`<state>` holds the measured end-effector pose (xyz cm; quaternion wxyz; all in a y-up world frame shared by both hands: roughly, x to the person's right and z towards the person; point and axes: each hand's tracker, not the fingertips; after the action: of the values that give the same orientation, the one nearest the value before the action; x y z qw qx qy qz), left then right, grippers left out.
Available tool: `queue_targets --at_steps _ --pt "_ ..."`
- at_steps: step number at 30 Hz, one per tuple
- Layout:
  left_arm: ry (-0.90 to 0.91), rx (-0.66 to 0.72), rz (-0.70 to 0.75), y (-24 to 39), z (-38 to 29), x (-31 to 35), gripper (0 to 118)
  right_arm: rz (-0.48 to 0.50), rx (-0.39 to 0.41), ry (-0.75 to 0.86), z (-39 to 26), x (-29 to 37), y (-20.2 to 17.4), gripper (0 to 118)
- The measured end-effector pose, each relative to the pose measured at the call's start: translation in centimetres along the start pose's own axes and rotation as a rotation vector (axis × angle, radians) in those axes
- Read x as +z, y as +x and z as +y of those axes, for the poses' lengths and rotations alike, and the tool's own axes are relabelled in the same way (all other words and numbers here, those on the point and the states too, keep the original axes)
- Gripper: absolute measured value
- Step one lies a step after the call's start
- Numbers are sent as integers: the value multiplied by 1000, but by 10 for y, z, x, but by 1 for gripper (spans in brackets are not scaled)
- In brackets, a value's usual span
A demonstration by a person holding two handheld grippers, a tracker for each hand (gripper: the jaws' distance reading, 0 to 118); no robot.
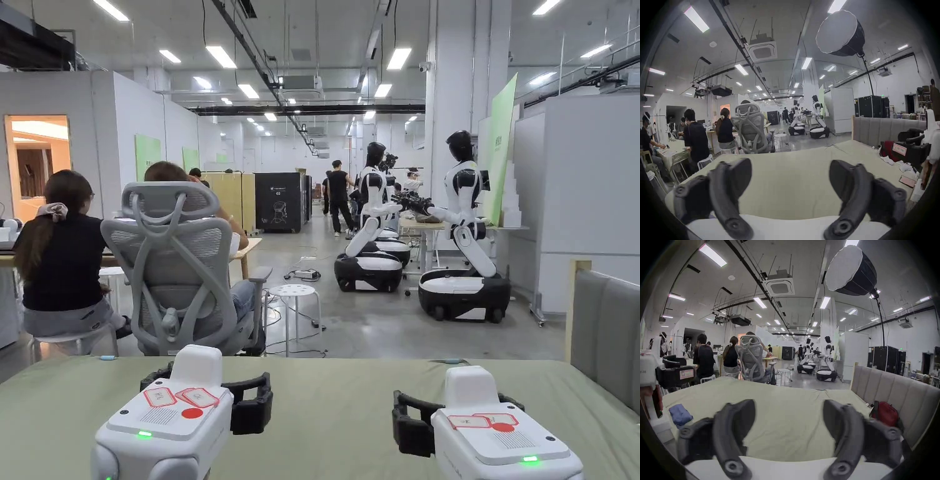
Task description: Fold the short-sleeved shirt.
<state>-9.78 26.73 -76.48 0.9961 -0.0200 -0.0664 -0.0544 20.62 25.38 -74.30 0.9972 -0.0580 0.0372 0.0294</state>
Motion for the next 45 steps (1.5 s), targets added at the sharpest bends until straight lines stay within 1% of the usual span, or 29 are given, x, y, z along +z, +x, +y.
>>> queue_targets --at_steps 1,4,29,35,38,39,40,42,45 --pt "0 -5 -1 0 0 0 118 5 -4 0 0 -1 0 118" --pt "9 -5 -3 -1 0 0 118 18 -9 5 0 2 -1 118" --pt "-4 37 27 -9 -3 3 118 0 -16 18 5 4 -6 118" --pt "-7 53 36 -13 -5 5 118 -15 -51 -31 11 2 -10 118" --pt "-13 56 40 -13 -6 4 118 -61 -83 -8 15 6 -13 118" --pt "-15 59 39 -14 -7 4 118 -105 -109 -16 18 7 -15 118" --pt "-16 60 38 -14 -7 4 118 -136 -118 -42 21 7 -16 118" --pt "-19 59 39 -13 -8 4 118 -176 -116 -98 27 6 -19 118" --pt "-22 61 38 -12 -9 2 118 -178 -93 -88 28 7 -21 118"
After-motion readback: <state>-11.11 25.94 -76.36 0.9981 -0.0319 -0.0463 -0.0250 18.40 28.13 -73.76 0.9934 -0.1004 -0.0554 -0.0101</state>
